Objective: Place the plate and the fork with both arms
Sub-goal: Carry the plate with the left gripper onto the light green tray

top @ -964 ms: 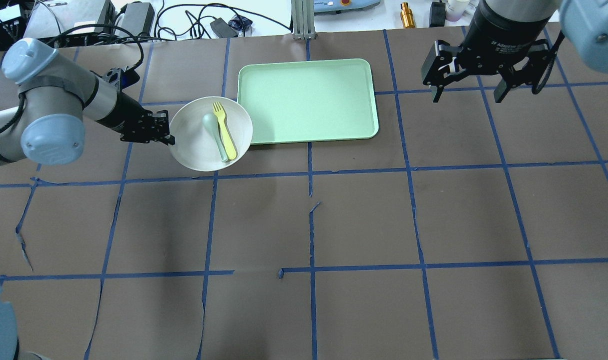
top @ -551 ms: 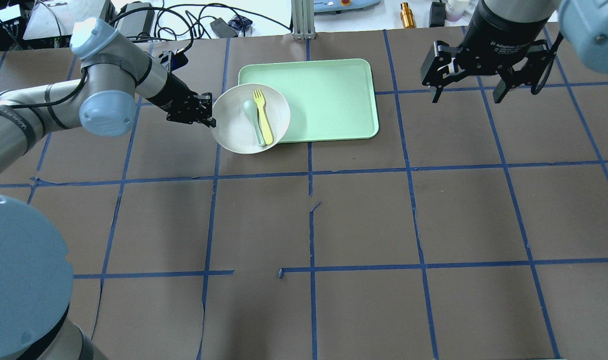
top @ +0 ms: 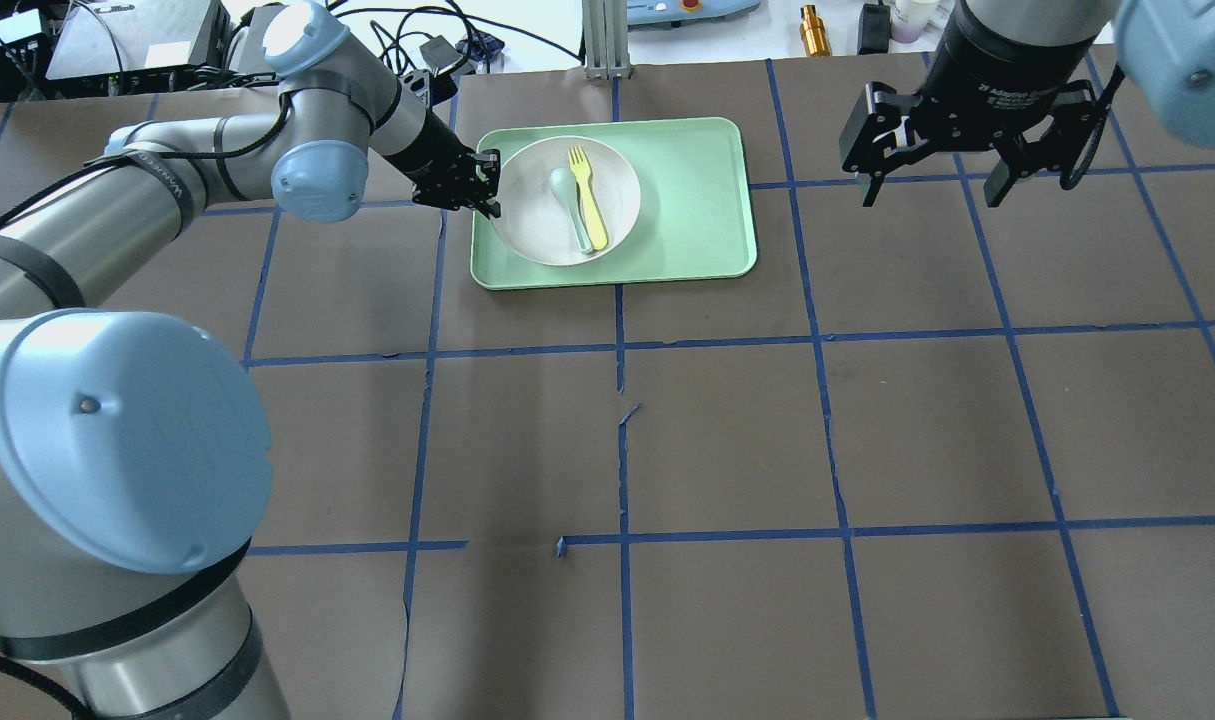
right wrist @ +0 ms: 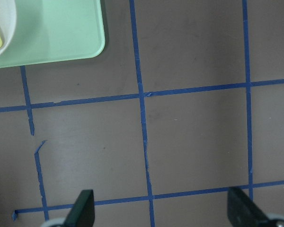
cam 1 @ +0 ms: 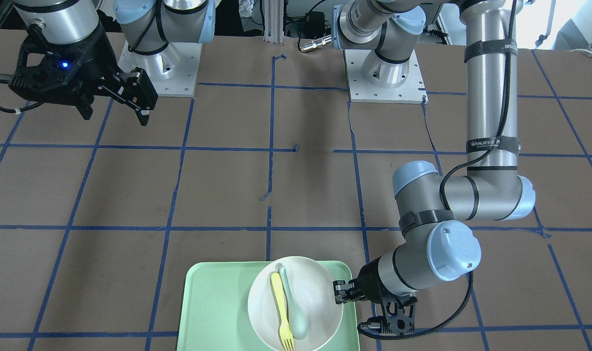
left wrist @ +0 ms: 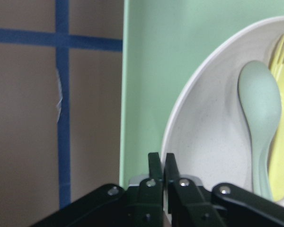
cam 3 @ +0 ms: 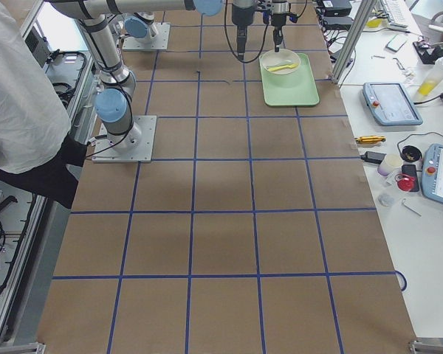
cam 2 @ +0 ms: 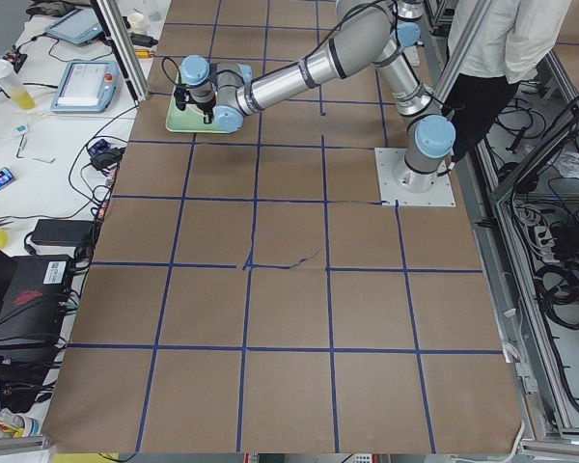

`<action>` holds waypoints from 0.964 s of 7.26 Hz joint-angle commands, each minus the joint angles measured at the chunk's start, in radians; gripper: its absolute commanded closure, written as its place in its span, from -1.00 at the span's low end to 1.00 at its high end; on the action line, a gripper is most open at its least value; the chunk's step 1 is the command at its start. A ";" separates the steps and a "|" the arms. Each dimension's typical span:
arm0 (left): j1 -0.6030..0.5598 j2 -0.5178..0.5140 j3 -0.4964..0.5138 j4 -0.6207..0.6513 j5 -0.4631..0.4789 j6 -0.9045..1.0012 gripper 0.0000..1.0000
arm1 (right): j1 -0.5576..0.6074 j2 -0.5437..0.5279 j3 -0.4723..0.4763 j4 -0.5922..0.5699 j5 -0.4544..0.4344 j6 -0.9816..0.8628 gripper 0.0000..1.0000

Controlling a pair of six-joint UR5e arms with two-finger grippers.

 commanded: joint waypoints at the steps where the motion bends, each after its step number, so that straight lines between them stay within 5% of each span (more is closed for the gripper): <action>1: -0.042 -0.056 0.040 0.009 -0.003 -0.007 1.00 | 0.000 0.000 0.000 0.000 0.000 0.001 -1.00; 7: -0.052 -0.078 0.060 0.063 -0.051 -0.018 0.92 | 0.000 0.000 0.000 0.000 0.000 0.001 -1.00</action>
